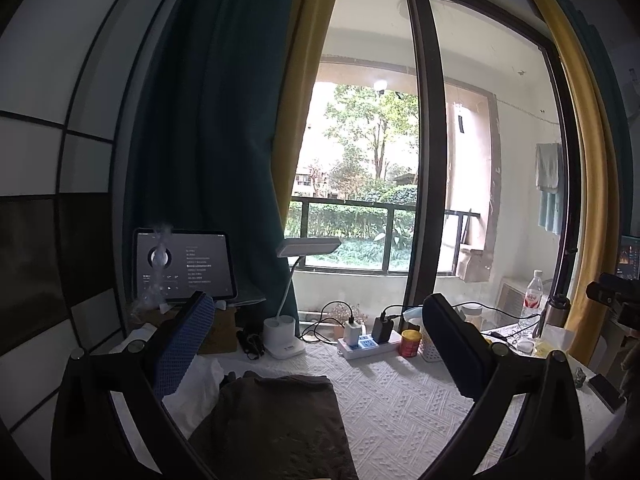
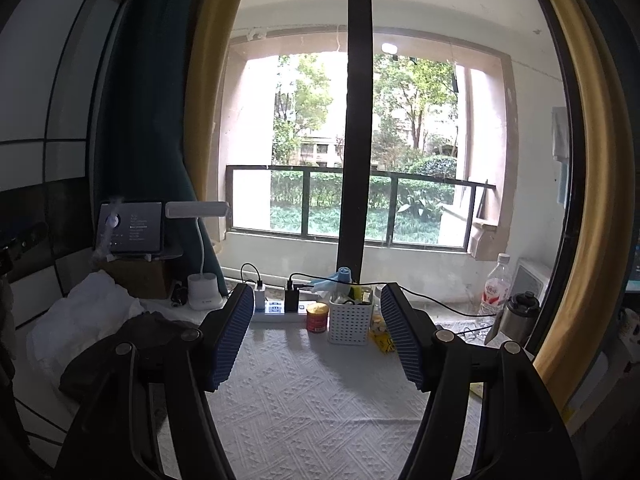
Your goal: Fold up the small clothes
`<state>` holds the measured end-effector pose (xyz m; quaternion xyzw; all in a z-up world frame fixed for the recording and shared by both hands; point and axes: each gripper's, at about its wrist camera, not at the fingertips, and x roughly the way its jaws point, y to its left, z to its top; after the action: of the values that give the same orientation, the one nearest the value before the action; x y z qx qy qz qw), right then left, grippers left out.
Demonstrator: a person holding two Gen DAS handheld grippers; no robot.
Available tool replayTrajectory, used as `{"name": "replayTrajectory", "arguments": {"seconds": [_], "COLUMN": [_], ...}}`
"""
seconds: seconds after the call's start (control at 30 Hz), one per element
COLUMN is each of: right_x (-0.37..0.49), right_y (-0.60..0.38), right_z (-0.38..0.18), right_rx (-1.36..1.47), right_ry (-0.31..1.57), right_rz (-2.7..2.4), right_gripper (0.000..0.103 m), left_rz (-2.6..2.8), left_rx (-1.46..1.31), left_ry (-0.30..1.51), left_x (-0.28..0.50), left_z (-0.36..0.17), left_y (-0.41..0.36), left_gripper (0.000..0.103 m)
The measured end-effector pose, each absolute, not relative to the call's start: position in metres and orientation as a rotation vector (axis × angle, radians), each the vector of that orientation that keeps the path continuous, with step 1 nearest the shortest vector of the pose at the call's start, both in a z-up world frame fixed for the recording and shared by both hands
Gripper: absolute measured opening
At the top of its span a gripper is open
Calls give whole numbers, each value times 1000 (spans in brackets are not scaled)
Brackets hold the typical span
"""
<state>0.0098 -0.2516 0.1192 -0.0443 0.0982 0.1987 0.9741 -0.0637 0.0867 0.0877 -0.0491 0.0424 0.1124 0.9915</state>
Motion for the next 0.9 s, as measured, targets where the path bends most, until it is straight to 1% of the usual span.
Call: {"name": "replayTrajectory", "arguments": {"seconds": [0.9], "right_x": [10], "right_y": [-253], "right_z": [118], "right_rx": [-87], "right_ry": [200], "right_rz": [399], "right_gripper": [69], "left_rz": [224], "left_rx": [-97], "left_ry": [85], "left_x": [-64], "left_z": [89], "left_y": [87], "left_gripper": [103]}}
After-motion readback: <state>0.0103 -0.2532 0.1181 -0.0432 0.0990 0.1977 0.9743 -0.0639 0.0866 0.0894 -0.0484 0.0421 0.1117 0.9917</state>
